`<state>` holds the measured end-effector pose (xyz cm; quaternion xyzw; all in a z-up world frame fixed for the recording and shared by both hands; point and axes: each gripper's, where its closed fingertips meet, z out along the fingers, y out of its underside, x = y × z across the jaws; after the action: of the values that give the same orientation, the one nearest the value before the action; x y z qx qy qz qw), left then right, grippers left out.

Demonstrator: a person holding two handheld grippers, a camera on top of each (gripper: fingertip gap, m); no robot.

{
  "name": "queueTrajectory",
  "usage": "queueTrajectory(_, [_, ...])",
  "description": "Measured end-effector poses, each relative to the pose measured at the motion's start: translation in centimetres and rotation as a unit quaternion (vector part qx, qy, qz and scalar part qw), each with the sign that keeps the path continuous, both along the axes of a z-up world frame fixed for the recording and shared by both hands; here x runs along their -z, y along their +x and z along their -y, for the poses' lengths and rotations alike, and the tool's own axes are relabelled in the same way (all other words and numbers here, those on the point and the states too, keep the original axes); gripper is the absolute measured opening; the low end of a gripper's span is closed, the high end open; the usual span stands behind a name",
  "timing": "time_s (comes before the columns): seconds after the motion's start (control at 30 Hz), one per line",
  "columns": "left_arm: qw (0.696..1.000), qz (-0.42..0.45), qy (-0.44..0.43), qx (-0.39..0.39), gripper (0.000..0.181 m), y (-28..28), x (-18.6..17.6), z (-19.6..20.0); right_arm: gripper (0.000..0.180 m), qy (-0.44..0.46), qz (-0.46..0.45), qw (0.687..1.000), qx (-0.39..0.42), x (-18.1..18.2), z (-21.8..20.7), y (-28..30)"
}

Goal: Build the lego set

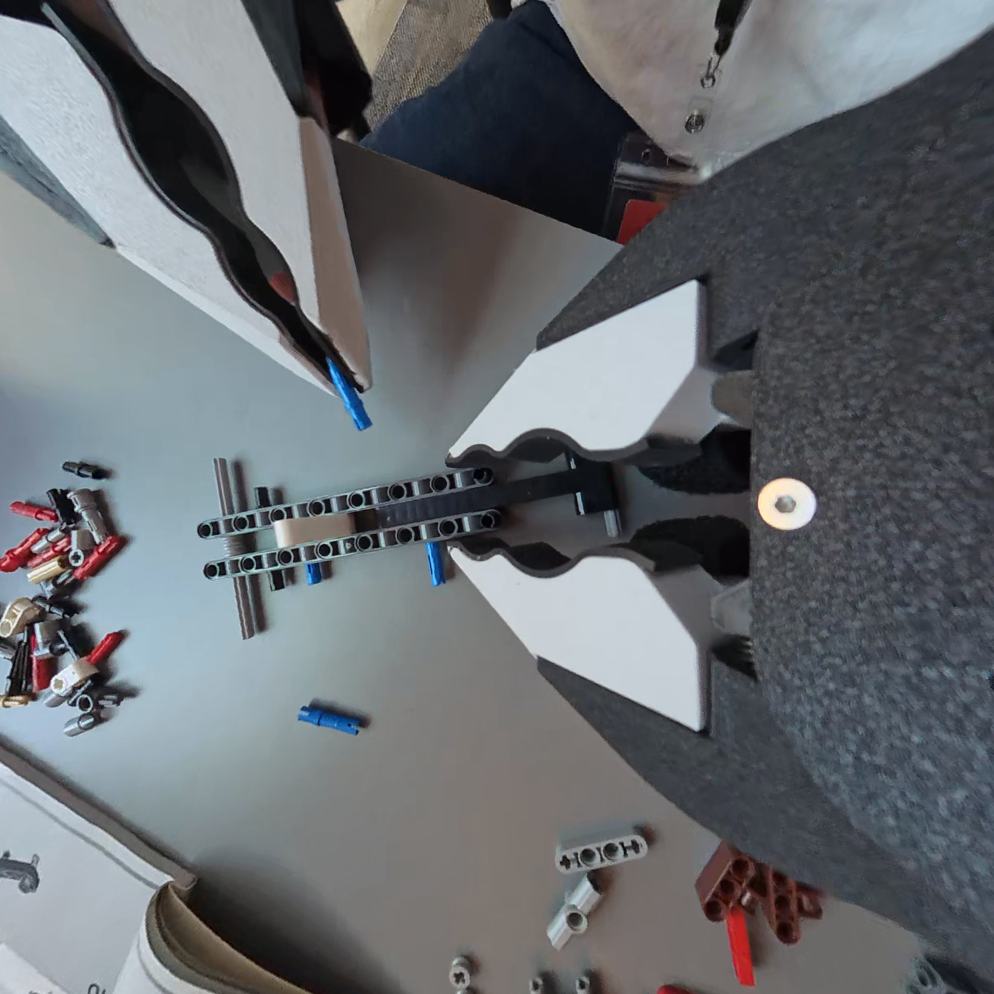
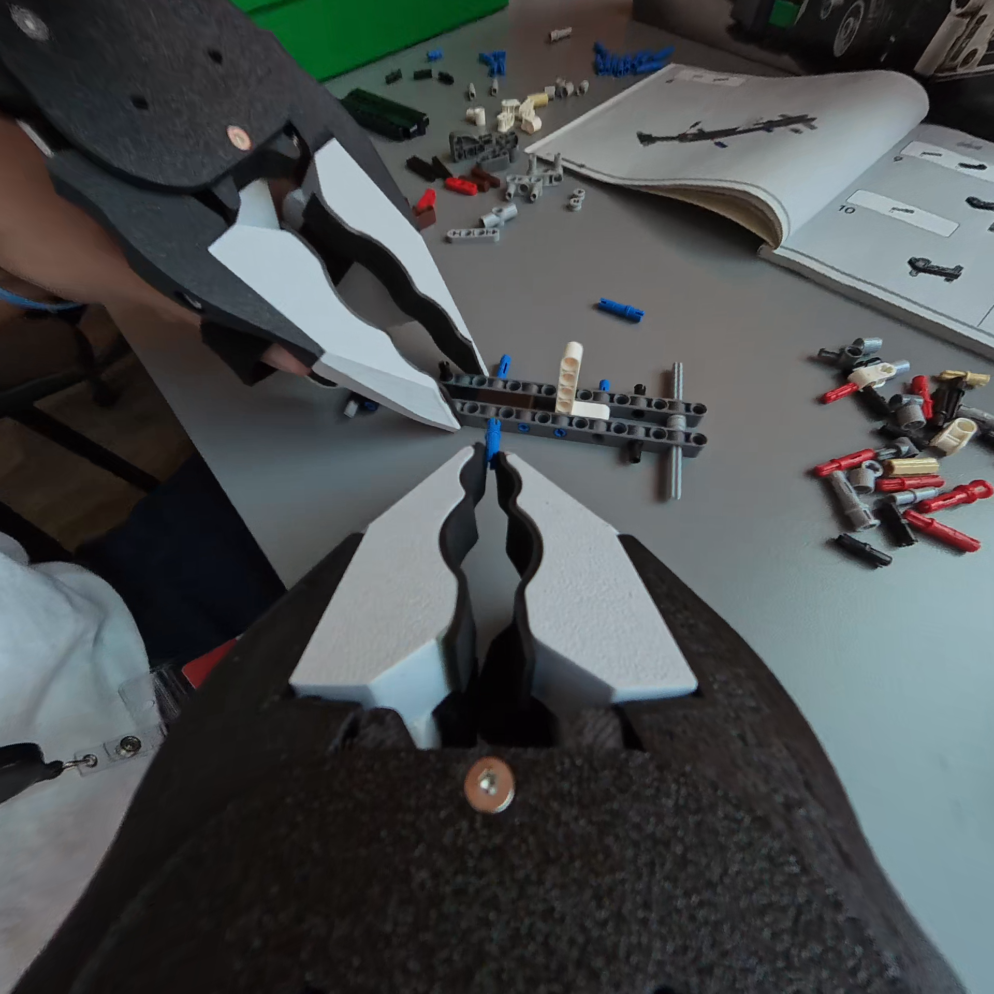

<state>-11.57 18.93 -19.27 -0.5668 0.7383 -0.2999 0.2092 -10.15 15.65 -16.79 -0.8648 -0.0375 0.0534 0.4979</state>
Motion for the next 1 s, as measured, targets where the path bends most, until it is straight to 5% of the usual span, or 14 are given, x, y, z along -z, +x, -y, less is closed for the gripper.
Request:
queueTrajectory(0.13, [0.993,0.002,-0.112,-0.033,0.024,0.4,-0.5,0.4,0.002,-0.047,-0.009,0.999,-0.016,0.7,-0.6,-0.1])
queueTrajectory(0.43, [0.976,-0.006,-0.214,-0.033,0.024,0.3,-1.1,0.6,0.003,-0.059,0.055,0.996,-0.028,0.9,-1.3,-0.2])
queueTrajectory(1.0, [0.986,0.005,-0.164,-0.041,0.024,0.7,-0.8,0.2,0.002,-0.063,0.119,0.991,0.013,1.1,-1.7,0.3])
